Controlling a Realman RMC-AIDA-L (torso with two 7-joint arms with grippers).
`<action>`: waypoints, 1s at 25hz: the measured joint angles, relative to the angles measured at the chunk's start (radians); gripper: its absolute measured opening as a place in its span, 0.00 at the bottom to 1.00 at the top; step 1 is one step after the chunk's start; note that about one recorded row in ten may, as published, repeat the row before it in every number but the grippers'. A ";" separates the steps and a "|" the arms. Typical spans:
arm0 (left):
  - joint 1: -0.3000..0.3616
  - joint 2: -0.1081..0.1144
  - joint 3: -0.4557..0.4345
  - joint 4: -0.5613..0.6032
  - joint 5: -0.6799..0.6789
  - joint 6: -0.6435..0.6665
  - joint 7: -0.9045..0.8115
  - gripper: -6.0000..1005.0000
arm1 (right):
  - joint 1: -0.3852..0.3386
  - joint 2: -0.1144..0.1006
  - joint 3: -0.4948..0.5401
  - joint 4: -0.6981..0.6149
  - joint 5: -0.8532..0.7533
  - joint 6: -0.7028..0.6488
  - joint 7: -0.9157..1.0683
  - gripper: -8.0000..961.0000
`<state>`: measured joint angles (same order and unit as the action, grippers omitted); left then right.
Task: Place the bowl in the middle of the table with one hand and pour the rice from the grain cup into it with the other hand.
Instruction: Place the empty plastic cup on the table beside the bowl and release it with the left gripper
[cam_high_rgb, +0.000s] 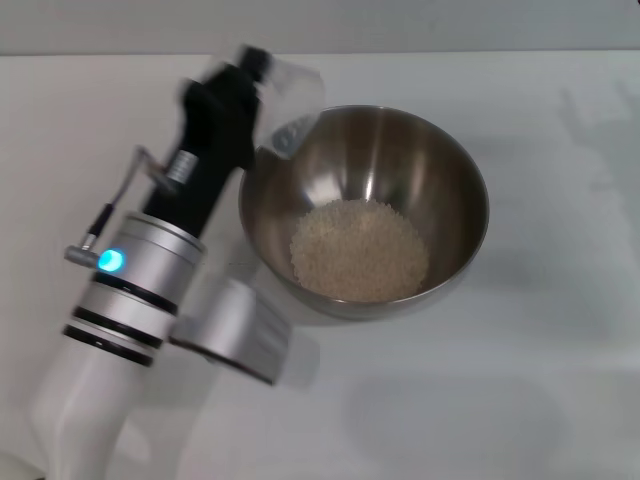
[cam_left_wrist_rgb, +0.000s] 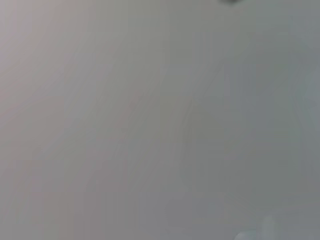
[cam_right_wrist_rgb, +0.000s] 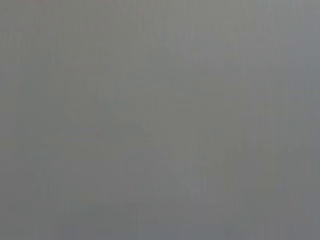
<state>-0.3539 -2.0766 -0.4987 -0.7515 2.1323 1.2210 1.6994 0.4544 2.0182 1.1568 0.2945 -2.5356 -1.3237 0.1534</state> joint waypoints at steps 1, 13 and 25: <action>0.011 0.001 -0.030 -0.017 -0.001 -0.003 -0.082 0.02 | -0.001 0.001 0.000 0.000 0.000 0.000 0.000 0.83; 0.022 0.012 -0.296 0.058 -0.079 -0.301 -1.146 0.02 | -0.017 0.017 -0.008 0.002 0.000 -0.024 0.000 0.83; -0.051 0.005 -0.322 0.236 -0.086 -0.426 -1.417 0.02 | -0.028 0.019 -0.011 0.006 -0.011 -0.026 0.001 0.83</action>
<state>-0.4047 -2.0720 -0.8205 -0.5156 2.0460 0.7946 0.2827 0.4262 2.0372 1.1456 0.3003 -2.5465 -1.3500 0.1541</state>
